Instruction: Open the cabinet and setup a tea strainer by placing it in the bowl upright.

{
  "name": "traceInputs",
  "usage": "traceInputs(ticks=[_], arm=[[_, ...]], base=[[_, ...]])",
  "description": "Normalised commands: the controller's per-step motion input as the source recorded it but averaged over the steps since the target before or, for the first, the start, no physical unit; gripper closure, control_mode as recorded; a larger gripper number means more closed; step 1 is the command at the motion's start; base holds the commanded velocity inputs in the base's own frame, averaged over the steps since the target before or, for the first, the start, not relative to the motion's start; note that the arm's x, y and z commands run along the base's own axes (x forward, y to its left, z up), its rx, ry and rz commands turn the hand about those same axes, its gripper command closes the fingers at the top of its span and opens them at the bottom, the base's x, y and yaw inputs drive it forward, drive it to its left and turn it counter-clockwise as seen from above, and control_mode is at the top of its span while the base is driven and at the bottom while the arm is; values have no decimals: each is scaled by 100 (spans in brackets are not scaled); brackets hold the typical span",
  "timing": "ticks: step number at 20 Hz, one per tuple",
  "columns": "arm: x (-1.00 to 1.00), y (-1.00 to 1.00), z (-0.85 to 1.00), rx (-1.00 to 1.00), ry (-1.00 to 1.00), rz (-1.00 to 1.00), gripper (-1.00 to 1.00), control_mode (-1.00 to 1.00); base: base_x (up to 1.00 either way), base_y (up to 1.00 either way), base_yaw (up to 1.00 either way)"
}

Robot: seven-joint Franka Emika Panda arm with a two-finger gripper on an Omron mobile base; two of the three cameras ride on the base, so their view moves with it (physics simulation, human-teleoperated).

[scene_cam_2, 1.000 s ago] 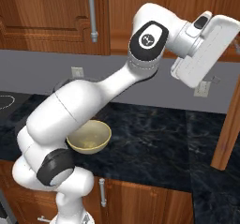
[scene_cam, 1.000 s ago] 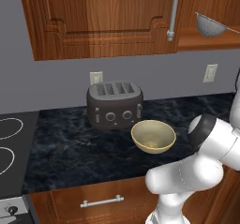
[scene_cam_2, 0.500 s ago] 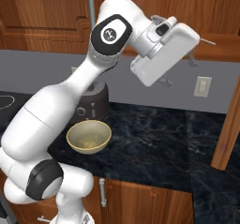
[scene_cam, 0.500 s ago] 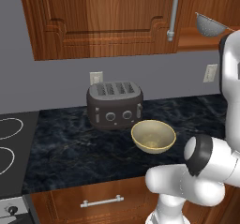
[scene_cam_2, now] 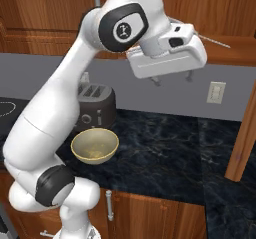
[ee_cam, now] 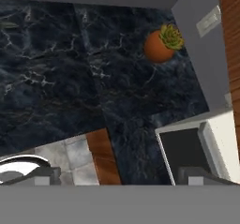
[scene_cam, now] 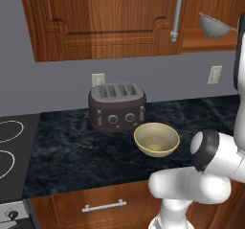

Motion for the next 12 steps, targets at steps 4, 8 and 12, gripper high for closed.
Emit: traceInputs(ticks=[4,8,12], arm=[[5,38,16,-3,-41,11,-100,-100],[19,40,7,-7,-23,19,-100,-100],[16,48,0,0,-31,24,-100,-100]], base=[[0,0,0],[0,0,0],[0,0,0]])
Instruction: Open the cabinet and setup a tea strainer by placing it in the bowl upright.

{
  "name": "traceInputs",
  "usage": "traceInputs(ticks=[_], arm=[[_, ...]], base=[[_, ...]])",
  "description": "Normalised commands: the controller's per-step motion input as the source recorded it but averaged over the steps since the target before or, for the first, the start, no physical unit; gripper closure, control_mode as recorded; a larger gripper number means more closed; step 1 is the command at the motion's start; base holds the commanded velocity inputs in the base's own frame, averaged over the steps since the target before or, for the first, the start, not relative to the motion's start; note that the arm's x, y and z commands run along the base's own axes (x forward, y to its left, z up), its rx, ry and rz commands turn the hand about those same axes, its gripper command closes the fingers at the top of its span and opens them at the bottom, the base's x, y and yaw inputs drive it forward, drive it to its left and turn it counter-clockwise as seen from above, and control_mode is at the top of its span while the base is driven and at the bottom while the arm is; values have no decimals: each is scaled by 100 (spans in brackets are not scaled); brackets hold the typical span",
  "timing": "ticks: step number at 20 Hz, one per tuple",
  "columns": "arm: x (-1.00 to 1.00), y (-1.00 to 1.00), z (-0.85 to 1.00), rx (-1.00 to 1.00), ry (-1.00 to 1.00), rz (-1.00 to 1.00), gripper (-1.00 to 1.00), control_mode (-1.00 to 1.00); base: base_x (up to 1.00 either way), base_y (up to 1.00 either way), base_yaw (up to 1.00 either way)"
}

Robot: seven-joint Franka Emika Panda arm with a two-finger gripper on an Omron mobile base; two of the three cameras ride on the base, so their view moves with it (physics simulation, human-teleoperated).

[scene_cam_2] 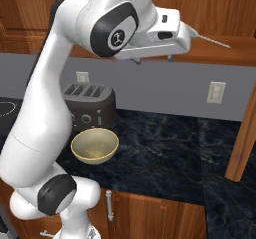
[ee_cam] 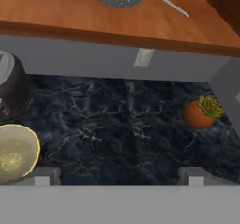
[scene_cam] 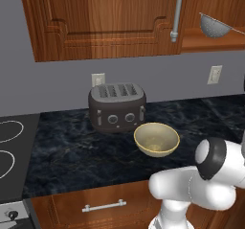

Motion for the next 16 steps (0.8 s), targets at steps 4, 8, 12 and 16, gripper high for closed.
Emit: traceInputs(ticks=[4,8,12,16], arm=[[28,27,1,-3,-38,21,-100,-100],[33,14,0,-10,-24,6,-100,-100],[51,14,2,-15,-1,-2,-100,-100],[50,5,17,-12,0,0,-100,-100]], base=[[0,0,0],[0,0,0],[0,0,0],[0,0,0]])
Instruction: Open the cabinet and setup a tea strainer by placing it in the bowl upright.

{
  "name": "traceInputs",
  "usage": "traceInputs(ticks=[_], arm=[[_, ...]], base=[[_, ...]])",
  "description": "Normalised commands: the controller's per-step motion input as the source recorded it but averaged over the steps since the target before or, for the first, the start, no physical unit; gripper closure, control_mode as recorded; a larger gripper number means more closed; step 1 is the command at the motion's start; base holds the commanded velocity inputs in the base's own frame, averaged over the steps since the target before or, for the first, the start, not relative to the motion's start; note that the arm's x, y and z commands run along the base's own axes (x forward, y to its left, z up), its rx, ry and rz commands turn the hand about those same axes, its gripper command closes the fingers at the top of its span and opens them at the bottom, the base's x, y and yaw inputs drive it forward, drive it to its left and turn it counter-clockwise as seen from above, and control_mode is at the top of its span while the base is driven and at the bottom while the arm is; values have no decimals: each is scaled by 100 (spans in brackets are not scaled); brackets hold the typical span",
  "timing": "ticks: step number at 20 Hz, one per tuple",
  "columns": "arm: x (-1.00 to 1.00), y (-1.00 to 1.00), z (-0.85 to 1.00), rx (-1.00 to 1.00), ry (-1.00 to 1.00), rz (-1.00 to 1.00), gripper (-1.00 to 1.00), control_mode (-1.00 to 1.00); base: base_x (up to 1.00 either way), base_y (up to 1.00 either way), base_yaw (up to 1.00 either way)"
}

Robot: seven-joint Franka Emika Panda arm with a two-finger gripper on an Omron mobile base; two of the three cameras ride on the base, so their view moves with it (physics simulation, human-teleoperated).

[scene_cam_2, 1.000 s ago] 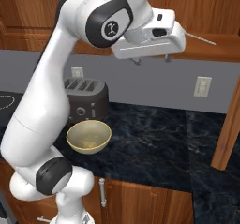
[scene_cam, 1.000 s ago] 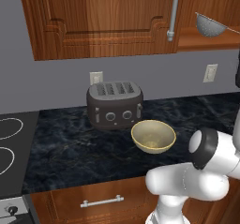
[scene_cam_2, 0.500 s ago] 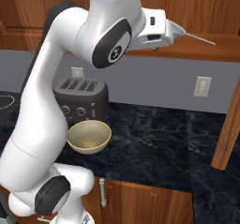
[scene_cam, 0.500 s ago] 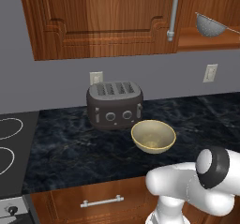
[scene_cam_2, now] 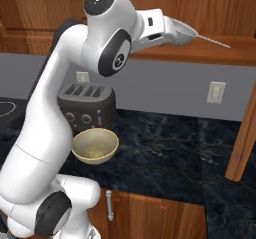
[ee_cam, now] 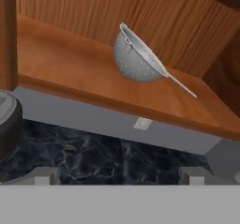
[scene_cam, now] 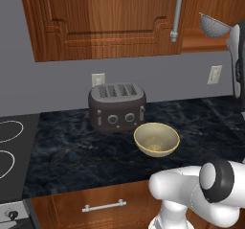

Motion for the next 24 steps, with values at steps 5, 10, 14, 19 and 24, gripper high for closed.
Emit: traceInputs(ticks=[5,10,14,19,24], arm=[[36,3,28,-3,-1,0,-100,-100],[36,2,24,-3,0,0,-100,-100],[33,0,20,-6,1,0,-100,-100],[33,2,0,-5,2,2,-100,-100],[35,2,0,0,0,3,-100,-100]], base=[[0,0,0],[0,0,0],[0,0,0],[0,0,0],[0,0,0]])
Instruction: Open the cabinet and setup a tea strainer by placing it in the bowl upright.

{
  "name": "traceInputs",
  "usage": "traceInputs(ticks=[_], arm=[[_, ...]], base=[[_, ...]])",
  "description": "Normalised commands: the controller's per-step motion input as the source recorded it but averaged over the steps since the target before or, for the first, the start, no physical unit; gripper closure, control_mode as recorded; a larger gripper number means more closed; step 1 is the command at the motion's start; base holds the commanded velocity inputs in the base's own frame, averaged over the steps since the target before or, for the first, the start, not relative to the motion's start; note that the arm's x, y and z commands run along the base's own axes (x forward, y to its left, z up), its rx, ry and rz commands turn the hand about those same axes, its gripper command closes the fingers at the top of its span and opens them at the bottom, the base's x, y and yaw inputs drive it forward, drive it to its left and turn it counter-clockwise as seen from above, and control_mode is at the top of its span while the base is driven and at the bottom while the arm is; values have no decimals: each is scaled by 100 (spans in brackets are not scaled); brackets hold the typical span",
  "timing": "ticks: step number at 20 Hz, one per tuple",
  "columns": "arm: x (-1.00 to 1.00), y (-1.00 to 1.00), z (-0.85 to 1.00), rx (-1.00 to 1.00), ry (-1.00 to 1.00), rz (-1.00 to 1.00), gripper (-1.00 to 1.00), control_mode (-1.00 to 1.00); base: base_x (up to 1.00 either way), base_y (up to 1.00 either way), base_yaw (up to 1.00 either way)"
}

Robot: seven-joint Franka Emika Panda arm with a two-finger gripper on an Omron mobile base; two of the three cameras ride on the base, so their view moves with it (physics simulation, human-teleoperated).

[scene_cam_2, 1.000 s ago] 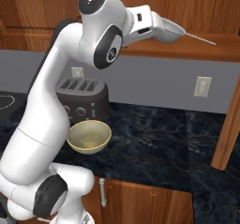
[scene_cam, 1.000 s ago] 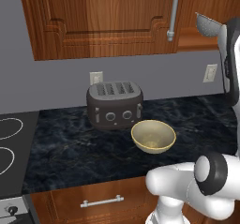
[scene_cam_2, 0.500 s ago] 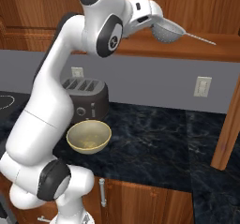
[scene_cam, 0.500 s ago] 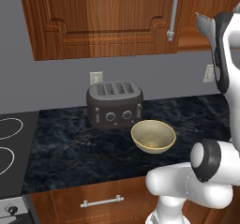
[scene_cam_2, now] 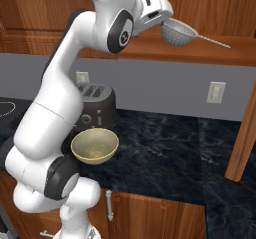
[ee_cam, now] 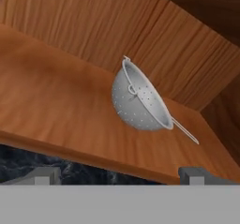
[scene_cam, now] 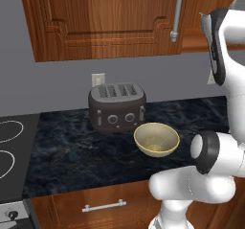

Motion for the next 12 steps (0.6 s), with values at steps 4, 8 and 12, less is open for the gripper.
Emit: traceInputs(ticks=[4,8,12], arm=[[32,0,0,0,0,4,-100,-100],[26,0,0,0,0,5,-100,-100],[25,-1,-2,0,0,3,-100,-100]], base=[[0,0,0],[0,0,0],[0,0,0]])
